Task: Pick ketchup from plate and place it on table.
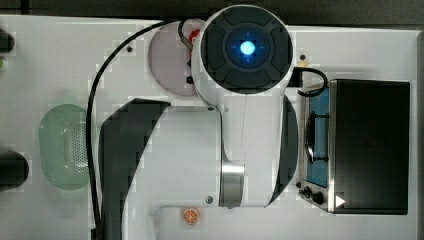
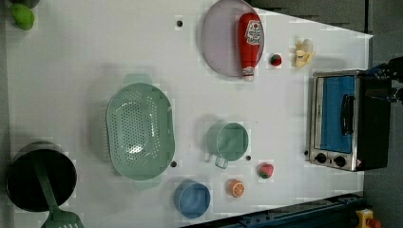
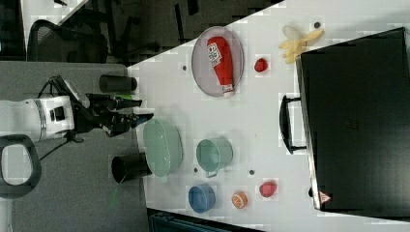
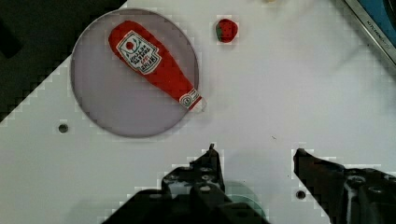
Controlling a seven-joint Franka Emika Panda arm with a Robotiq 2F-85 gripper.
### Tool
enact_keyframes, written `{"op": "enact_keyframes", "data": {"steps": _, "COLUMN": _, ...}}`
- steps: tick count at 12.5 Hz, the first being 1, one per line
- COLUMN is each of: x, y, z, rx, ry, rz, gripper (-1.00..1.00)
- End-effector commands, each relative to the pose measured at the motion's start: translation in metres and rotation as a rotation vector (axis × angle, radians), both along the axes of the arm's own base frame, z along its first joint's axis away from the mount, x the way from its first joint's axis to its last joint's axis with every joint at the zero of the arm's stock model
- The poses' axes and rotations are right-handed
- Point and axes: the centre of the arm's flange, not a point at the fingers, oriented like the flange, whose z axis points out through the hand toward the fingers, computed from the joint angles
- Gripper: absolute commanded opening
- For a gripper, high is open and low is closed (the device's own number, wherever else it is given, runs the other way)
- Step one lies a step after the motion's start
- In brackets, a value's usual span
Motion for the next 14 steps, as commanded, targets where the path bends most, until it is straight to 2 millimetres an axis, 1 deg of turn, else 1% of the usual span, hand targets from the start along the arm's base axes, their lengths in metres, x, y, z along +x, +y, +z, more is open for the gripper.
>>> {"op": "enact_keyframes", "data": {"steps": 1, "x": -0.053, "y": -0.007, "z": 0.013, "rx": -0.008, "ry": 0.081, "rz": -0.097, "gripper": 0.58}}
{"op": "enact_keyframes", "data": {"steps": 3, "x": -0.048, "y": -0.005, "z": 0.008, "rx": -0.007, "ry": 0.077, "rz": -0.088, "gripper": 0.99}}
{"op": "enact_keyframes", "data": {"steps": 6, "x": -0.032, "y": -0.003, "z": -0.013, "rx": -0.004, "ry": 0.078, "rz": -0.062, "gripper": 1.00}}
{"op": "enact_keyframes", "data": {"steps": 10, "x": -0.007, "y": 0.003, "z": -0.061, "rx": 0.003, "ry": 0.125, "rz": -0.030, "gripper": 1.00}}
{"op": "enact_keyframes", "data": {"steps": 14, "x": 0.018, "y": 0.012, "z": -0.111, "rx": 0.011, "ry": 0.128, "rz": -0.010, "gripper": 1.00}}
